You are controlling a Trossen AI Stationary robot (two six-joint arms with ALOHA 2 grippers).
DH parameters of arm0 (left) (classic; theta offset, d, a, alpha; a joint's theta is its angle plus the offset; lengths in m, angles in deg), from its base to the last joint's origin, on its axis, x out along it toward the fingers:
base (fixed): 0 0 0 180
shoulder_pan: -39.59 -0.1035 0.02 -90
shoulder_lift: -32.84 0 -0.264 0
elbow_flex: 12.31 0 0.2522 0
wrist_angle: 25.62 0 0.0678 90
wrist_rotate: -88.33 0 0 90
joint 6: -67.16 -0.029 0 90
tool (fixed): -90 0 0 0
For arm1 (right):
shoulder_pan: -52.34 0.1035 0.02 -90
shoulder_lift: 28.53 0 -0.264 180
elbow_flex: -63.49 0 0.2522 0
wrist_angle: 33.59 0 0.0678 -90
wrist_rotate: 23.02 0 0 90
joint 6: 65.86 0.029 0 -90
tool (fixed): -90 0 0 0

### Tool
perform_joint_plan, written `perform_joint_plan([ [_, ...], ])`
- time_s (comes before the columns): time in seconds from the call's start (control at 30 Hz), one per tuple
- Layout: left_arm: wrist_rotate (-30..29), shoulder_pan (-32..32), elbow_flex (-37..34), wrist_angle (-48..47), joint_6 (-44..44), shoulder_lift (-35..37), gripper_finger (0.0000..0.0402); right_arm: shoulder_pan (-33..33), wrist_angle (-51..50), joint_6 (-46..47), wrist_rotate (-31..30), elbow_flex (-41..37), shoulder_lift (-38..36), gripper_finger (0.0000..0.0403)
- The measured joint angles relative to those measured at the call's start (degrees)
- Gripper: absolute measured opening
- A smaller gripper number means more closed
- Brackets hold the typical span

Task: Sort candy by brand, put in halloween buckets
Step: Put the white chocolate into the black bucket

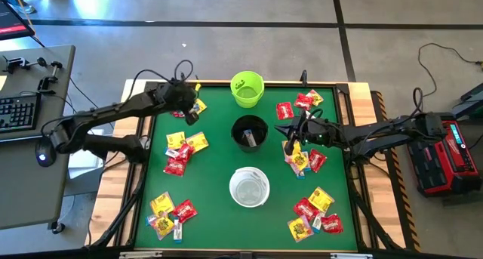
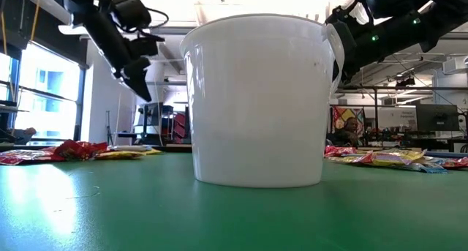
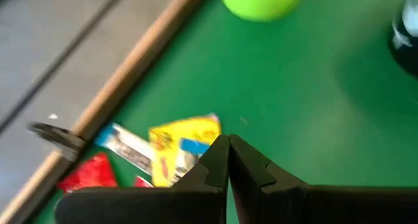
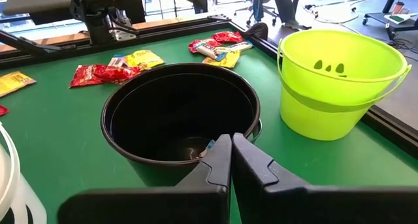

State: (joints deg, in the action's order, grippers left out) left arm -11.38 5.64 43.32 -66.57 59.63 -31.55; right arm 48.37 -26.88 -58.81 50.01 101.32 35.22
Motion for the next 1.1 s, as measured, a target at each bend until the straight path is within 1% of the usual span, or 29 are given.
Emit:
perform_joint_plan([
  [0.1,0.4,0.4,0.0,-1.9,-0.1,-2.3,0.0012,0.0,0.0,-0.6,0.0,0.0,0.0,0.0000],
  [0.23,0.0,0.3,0.0,-2.1,-2.3,-7.0,0.0042,0.0,0.0,-0.5,0.0,0.0,0.0,0.0000],
  [0.3,-1.9,0.3,0.0,-1.9,-3.6,-9.9,0.0063,0.0,-0.1,-0.5,0.0,0.0,0.0,0.0000],
  [0.47,-11.2,0.0,0.0,-1.8,-6.6,-16.8,0.0123,0.0,-0.7,-0.5,0.0,0.0,0.0,0.0000],
  [0.63,-12.7,-1.0,0.0,-1.7,-6.7,-21.1,0.0177,0.0,-0.9,-0.5,0.0,-0.1,0.0,0.0000],
  [0.77,-15.2,-1.7,0.0,-0.7,-6.8,-22.8,0.0210,0.0,-1.0,-0.4,0.0,-0.2,0.0,0.0000],
  [0.9,-15.5,-2.7,0.0,0.5,-7.5,-24.0,0.0226,0.0,-1.0,-0.4,0.0,-0.2,0.0,0.0000],
  [1.1,-13.6,-5.1,0.3,0.8,-8.7,-26.3,0.0227,0.0,-1.0,-0.4,0.0,-0.2,0.0,0.0000],
])
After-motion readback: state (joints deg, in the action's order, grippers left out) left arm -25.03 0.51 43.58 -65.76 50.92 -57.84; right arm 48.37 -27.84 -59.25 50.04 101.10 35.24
